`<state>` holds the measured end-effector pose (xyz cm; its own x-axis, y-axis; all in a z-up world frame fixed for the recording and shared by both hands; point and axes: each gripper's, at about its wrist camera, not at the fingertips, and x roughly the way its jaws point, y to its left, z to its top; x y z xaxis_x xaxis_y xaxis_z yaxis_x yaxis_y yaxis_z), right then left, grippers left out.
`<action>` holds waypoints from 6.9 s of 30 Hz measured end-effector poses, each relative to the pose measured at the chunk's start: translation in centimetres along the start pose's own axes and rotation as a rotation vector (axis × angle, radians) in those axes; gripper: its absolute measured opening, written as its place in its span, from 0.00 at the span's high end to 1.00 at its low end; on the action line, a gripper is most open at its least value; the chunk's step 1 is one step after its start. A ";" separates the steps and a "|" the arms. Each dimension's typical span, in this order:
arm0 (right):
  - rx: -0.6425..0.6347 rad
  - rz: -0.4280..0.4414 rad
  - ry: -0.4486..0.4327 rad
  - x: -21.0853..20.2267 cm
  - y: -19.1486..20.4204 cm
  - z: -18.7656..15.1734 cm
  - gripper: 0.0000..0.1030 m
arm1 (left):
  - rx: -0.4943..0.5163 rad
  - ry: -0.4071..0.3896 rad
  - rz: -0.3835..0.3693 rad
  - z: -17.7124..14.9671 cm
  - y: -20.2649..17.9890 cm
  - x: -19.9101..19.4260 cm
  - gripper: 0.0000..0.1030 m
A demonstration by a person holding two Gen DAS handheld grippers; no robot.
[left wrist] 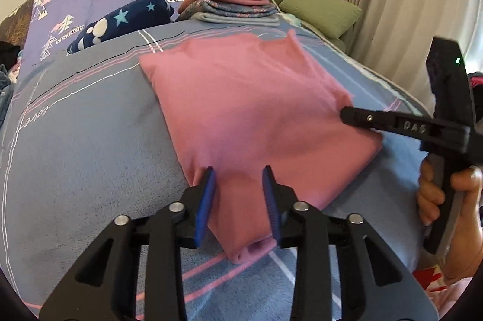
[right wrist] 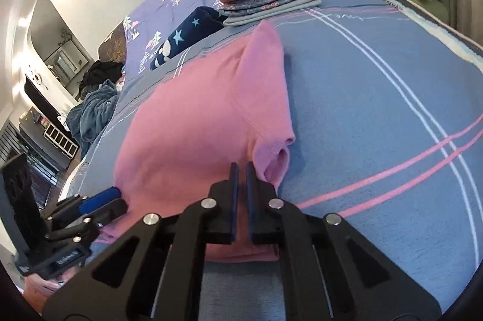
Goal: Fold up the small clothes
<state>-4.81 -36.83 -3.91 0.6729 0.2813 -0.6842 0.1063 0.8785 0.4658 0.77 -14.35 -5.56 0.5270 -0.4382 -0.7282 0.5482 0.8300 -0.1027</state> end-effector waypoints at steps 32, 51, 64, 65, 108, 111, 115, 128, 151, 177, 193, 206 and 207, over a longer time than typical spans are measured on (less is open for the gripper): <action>-0.178 -0.031 0.040 5.3 2.5 3.9 0.59 | -0.205 0.039 0.036 4.4 7.0 5.8 0.19; -0.041 0.190 0.204 4.1 -4.2 6.3 0.31 | -0.260 0.093 -0.271 5.4 8.2 6.2 0.20; -0.036 0.324 0.259 7.6 -4.2 9.5 0.28 | -0.270 0.102 -0.335 7.3 8.7 8.9 0.18; -0.046 0.322 0.260 7.8 -4.0 9.6 0.28 | -0.269 0.101 -0.340 7.4 8.8 9.0 0.18; -0.380 0.141 -0.005 3.6 3.6 10.6 0.82 | -0.006 -0.088 -0.137 11.2 5.3 4.8 0.80; -0.407 0.130 -0.071 0.9 4.6 10.3 0.82 | 0.014 -0.134 -0.136 11.5 4.5 2.7 0.81; -0.432 0.104 -0.163 -2.3 5.9 10.6 0.82 | 0.043 -0.192 -0.138 12.8 3.3 -0.1 0.81; -0.457 0.027 -0.401 -10.1 7.2 20.1 0.82 | 0.162 -0.360 -0.144 24.2 -1.0 -5.3 0.81; -0.366 -0.077 -0.407 0.6 3.2 43.4 0.82 | 0.233 -0.352 0.038 45.1 -1.4 3.3 0.81; -0.312 -0.348 -0.190 17.3 -4.2 34.4 0.26 | 0.102 -0.101 0.300 38.5 9.1 21.6 0.32; -0.301 -0.328 -0.434 -0.2 4.3 19.4 0.10 | 0.101 -0.308 0.198 24.5 -0.3 3.7 0.01; -0.243 -0.352 -0.429 -8.9 7.7 11.9 0.06 | 0.089 -0.325 0.252 16.6 -4.0 -6.9 0.01; -0.238 -0.343 -0.430 -9.3 7.7 11.5 0.06 | 0.085 -0.323 0.249 16.1 -4.1 -7.5 0.01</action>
<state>-1.82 -37.07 12.50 0.8701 -0.1716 -0.4620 0.2366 0.9678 0.0861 5.04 -20.02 11.27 0.8196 -0.3242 -0.4724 0.4224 0.8989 0.1160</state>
